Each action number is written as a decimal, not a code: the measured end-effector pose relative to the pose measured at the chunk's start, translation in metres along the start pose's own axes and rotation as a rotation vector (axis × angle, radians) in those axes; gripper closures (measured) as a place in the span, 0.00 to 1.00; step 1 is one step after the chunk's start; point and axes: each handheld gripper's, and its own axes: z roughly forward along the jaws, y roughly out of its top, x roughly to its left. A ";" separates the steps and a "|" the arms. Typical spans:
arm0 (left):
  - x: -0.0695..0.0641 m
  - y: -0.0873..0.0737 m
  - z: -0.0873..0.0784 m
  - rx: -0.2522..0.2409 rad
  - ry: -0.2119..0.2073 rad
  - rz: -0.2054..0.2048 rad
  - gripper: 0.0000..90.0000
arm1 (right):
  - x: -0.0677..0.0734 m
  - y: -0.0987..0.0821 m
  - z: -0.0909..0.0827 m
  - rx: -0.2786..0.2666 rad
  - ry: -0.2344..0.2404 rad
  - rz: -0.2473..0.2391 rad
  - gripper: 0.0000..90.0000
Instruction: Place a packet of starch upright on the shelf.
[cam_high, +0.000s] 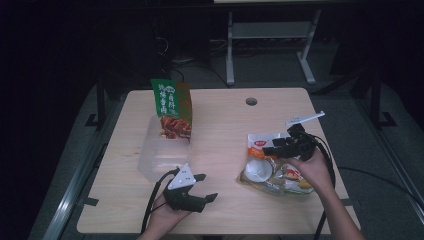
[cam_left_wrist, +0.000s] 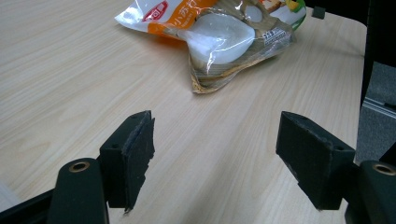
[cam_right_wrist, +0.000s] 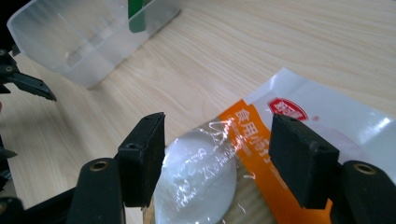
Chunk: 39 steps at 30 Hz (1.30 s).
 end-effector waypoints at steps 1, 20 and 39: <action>0.000 0.000 0.000 -0.001 0.002 0.001 0.30 | -0.002 -0.003 -0.003 0.002 -0.005 0.007 0.40; -0.002 0.000 0.002 -0.002 0.001 0.002 0.30 | -0.021 -0.041 -0.027 0.009 -0.053 0.062 0.40; -0.003 -0.001 0.005 0.007 -0.008 0.003 0.30 | -0.042 -0.051 -0.008 0.049 -0.035 0.112 0.50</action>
